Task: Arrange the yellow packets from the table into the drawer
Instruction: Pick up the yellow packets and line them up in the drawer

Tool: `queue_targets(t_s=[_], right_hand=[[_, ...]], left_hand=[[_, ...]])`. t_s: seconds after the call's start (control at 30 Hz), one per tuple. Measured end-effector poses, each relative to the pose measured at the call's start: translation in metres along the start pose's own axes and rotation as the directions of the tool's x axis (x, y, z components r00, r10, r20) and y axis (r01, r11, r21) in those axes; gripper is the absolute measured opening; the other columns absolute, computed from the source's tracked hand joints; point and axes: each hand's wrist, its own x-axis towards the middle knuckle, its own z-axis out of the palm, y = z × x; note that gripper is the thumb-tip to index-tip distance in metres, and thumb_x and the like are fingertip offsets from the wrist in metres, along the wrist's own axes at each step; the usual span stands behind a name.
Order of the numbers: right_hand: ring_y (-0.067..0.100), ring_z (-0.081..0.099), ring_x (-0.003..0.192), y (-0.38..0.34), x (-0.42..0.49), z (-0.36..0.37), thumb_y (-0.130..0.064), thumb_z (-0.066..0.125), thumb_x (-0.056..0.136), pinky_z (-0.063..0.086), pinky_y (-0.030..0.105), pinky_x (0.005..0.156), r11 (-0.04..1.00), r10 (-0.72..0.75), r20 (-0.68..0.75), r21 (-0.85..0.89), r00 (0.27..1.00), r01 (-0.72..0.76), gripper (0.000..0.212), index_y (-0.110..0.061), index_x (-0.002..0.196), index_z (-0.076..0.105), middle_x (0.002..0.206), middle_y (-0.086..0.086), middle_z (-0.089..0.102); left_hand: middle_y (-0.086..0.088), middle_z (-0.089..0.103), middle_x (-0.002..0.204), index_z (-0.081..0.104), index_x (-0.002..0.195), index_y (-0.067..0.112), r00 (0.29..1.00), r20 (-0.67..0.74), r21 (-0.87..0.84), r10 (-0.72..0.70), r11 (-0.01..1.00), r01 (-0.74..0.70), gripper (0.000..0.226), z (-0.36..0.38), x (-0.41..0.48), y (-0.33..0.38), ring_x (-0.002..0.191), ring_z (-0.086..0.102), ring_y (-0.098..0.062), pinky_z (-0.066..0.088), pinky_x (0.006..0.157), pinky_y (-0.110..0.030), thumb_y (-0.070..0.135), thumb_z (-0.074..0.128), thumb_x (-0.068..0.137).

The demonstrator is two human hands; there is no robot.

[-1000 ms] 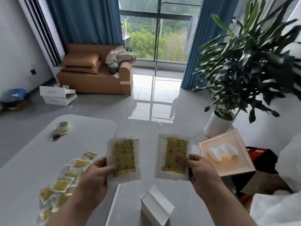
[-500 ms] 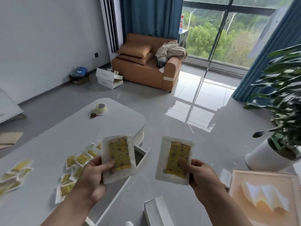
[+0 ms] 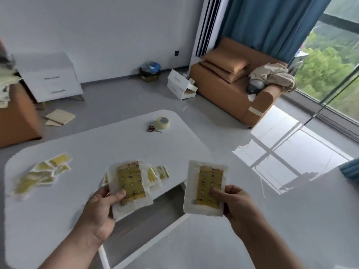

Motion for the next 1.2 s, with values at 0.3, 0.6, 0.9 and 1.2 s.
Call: queue_targets(t_s=[0.3, 0.6, 0.9, 1.2], right_hand=[[0.044, 0.071, 0.087, -0.023, 0.057, 0.078, 0.004, 0.072, 0.079, 0.061, 0.048, 0.073, 0.983, 0.089, 0.184, -0.175, 0.979, -0.057, 0.014, 0.001, 0.081, 0.058, 0.096, 0.029, 0.072], [0.040, 0.071, 0.082, -0.023, 0.112, 0.127, 0.004, 0.074, 0.077, 0.059, 0.047, 0.076, 0.935, 0.210, 0.387, -0.349, 0.898, -0.068, 0.016, -0.001, 0.077, 0.059, 0.091, 0.027, 0.072], [0.037, 0.071, 0.078, -0.021, 0.163, 0.112, 0.003, 0.079, 0.073, 0.060, 0.048, 0.077, 0.876, 0.326, 0.488, -0.479, 0.810, -0.064, 0.020, -0.003, 0.076, 0.060, 0.082, 0.021, 0.074], [0.036, 0.062, 0.081, 0.028, 0.178, 0.086, -0.007, 0.089, 0.064, 0.045, 0.066, 0.092, 0.820, 0.438, 0.386, -0.541, 0.812, -0.185, 0.029, -0.005, 0.080, 0.064, 0.092, 0.026, 0.074]], left_hand=[[-0.009, 0.076, 0.078, 0.065, 0.096, 0.005, 0.970, -0.228, -0.140, 0.086, 0.983, -0.120, 0.027, -0.039, 0.007, 0.024, 0.068, 0.074, -0.020, 0.060, 0.054, -0.031, -0.014, 0.047, 0.087], [-0.009, 0.077, 0.082, 0.065, 0.096, 0.004, 0.878, -0.451, -0.217, 0.159, 0.935, -0.281, 0.027, -0.040, -0.007, 0.000, 0.072, 0.075, -0.020, 0.061, 0.056, -0.032, -0.013, 0.046, 0.089], [-0.019, 0.072, 0.108, 0.063, 0.114, -0.001, 0.796, -0.577, -0.261, 0.184, 0.881, -0.394, 0.031, 0.008, -0.014, -0.047, 0.091, 0.073, -0.028, 0.061, 0.066, -0.033, -0.009, 0.048, 0.088], [-0.022, 0.066, 0.119, 0.056, 0.126, -0.004, 0.776, -0.602, -0.265, 0.189, 0.869, -0.417, 0.047, -0.002, -0.009, -0.066, 0.099, 0.070, -0.032, 0.061, 0.067, -0.038, -0.009, 0.053, 0.080]])
